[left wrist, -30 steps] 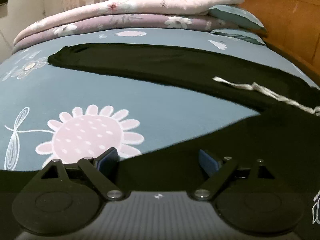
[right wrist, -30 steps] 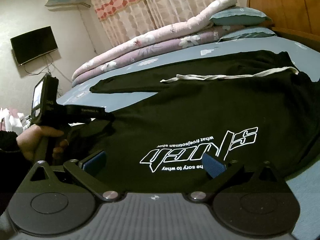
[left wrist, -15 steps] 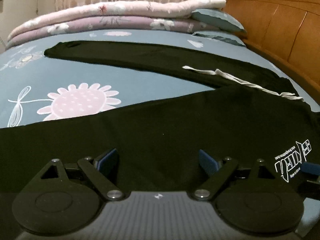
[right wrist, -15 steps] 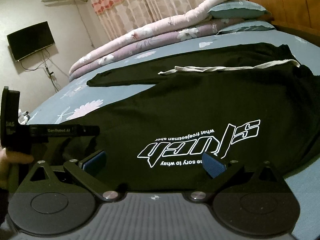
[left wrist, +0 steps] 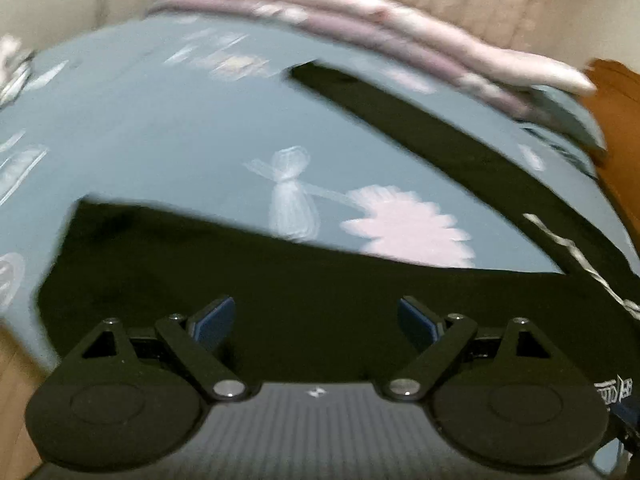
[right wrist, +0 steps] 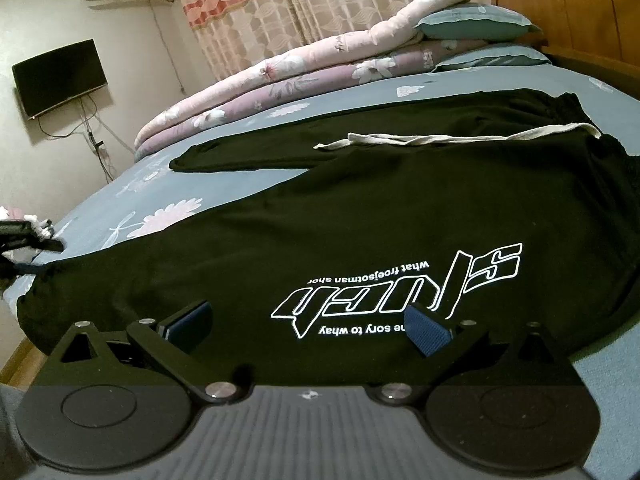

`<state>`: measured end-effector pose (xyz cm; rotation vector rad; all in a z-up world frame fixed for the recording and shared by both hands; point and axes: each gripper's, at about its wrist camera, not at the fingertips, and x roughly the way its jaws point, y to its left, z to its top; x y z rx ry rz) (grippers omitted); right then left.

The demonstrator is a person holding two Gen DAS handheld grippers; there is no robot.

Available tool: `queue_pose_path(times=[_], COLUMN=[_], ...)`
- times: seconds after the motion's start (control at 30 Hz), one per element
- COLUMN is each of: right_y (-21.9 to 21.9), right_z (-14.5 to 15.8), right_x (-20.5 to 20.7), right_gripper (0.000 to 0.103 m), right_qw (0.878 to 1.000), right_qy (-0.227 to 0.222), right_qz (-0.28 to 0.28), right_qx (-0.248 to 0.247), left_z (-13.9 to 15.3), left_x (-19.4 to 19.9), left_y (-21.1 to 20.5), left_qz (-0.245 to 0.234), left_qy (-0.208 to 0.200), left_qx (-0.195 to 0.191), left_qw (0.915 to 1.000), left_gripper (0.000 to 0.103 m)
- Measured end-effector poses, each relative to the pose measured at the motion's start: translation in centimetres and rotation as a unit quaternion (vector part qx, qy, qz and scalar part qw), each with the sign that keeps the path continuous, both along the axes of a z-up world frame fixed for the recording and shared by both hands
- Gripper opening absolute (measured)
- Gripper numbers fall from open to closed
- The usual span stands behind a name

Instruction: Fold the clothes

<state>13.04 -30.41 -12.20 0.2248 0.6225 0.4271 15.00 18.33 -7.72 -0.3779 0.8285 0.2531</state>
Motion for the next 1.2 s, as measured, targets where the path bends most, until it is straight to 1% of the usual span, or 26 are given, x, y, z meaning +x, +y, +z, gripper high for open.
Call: queue_pose_path(times=[0.17,0.2,0.23,0.3,0.37,0.47,0.53,0.67,0.73,0.83,0.9,0.97,1.07,1.1,1.13,1.17,1.2], right_y=[0.1,0.2,0.2,0.2,0.3,0.3,0.4,0.5,0.6,0.6,0.6,0.6,0.6,0.6,0.7,0.7,0.8], right_z=[0.0,0.0,0.0,0.0,0.0,0.0,0.0,0.0,0.0,0.0,-0.1,0.0,0.0,0.0,0.0,-0.1,-0.1], right_x=[-0.1,-0.1,-0.1,-0.1,-0.1,-0.2,-0.2,-0.2,-0.2,-0.2,-0.2,-0.2,-0.1,-0.1,-0.1,-0.1,0.0], right_gripper=[0.103,0.103,0.103,0.103,0.103,0.103,0.103,0.103,0.103,0.103,0.103,0.103,0.103,0.103,0.103,0.103,0.103], right_qw=[1.0,1.0,1.0,1.0,1.0,1.0,1.0,1.0,1.0,1.0,1.0,1.0,1.0,1.0,1.0,1.0,1.0], right_qy=[-0.001,-0.001,-0.001,-0.001,-0.001,-0.001,-0.002,-0.003,-0.003,-0.004,-0.004,-0.004,-0.004,-0.004,-0.005,-0.005,-0.005], right_qz=[0.0,0.0,0.0,0.0,0.0,-0.001,-0.001,-0.001,0.0,0.0,0.0,0.0,0.0,0.0,0.0,0.0,0.0], right_qx=[-0.004,-0.005,-0.005,-0.006,-0.007,-0.008,-0.01,-0.015,-0.018,-0.021,-0.022,-0.023,-0.023,-0.024,-0.025,-0.027,-0.029], left_z=[-2.9,-3.3,-3.3,-3.2,-3.1,-2.6,-1.8,0.1,0.1,-1.3,-2.6,-3.4,-3.4,-3.4,-3.3,-3.0,-2.7], left_x=[-1.4,-1.8,-2.4,-3.5,-4.5,-5.1,-5.3,-3.8,-2.2,0.4,1.5,1.1,-0.7,-1.2,-1.7,-1.7,-1.5], left_y=[4.1,4.6,4.8,5.2,5.5,6.0,6.1,4.9,4.2,3.8,4.6,5.7,8.0,8.8,9.4,9.6,9.4], left_qz=[0.038,0.045,0.046,0.057,0.058,0.071,0.077,0.04,0.014,-0.007,0.006,0.033,0.08,0.081,0.077,0.077,0.077], left_qy=[0.053,0.057,0.05,0.056,0.072,0.094,0.078,0.03,0.02,0.024,0.042,0.051,0.071,0.067,0.059,0.06,0.067], left_qx=[-0.022,-0.023,-0.017,-0.008,0.003,0.03,0.027,0.024,0.02,0.009,0.006,0.014,0.054,0.046,0.03,0.022,0.026], left_qw=[0.9976,0.9971,0.9976,0.9968,0.9957,0.9925,0.9936,0.9985,0.9995,0.9996,0.9991,0.9981,0.9928,0.9934,0.9948,0.9949,0.9945], left_gripper=[0.088,0.088,0.089,0.089,0.089,0.089,0.088,0.088,0.089,0.089,0.089,0.088,0.088,0.088,0.088,0.088,0.088])
